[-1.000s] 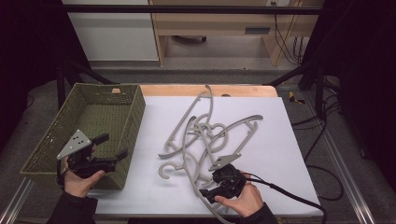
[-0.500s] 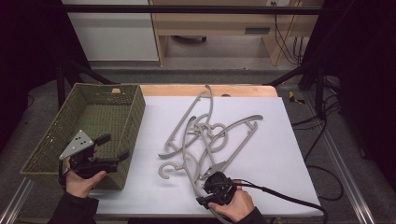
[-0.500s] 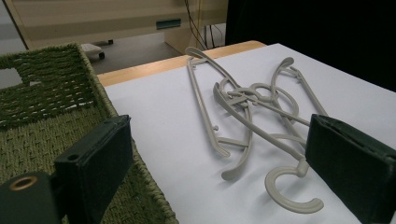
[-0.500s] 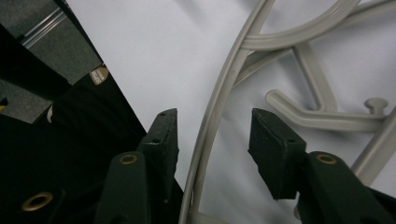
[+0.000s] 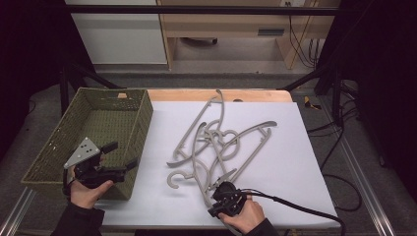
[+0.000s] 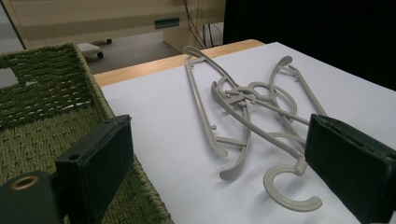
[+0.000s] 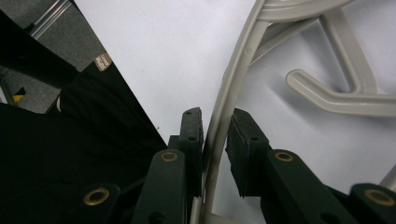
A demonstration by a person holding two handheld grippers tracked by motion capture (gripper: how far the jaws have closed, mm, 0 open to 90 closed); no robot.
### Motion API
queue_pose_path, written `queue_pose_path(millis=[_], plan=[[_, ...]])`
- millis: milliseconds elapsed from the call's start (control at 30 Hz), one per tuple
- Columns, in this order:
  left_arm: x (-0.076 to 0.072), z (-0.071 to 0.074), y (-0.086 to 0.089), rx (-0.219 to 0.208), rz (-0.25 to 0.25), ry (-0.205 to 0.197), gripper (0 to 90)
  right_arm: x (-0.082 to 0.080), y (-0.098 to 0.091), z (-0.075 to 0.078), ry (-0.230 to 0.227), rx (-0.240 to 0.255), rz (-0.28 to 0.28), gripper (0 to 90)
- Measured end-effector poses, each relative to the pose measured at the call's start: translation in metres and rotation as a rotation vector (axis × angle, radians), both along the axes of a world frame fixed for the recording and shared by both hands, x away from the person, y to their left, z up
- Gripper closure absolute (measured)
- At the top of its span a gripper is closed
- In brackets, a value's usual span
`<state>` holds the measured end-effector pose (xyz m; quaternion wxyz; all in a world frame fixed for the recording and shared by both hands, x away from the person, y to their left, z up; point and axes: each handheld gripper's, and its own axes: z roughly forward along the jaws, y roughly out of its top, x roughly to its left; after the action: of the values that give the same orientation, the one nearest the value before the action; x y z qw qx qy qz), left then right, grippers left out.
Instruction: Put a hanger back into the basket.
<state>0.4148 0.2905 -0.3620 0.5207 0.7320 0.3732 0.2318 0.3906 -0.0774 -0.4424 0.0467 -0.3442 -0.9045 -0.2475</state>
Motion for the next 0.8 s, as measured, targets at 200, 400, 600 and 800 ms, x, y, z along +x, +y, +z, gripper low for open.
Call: queue_pose_path(millis=[200,400,600,800], plan=[[0.000,0.000,-0.001,0.003,-0.003,-0.002,7.7,0.001,-0.002,0.002,0.005,-0.036,-0.048,80.2],[-0.001,0.001,-0.001,0.004,-0.004,-0.004,7.7,0.004,-0.009,0.008,0.002,-0.060,-0.054,82.0],[-0.002,0.001,-0.002,0.005,-0.011,-0.010,7.8,0.006,-0.020,0.019,-0.008,-0.026,-0.055,82.4],[-0.003,0.002,-0.003,0.008,-0.023,-0.018,7.7,0.012,-0.039,0.039,-0.056,0.024,-0.060,82.7]])
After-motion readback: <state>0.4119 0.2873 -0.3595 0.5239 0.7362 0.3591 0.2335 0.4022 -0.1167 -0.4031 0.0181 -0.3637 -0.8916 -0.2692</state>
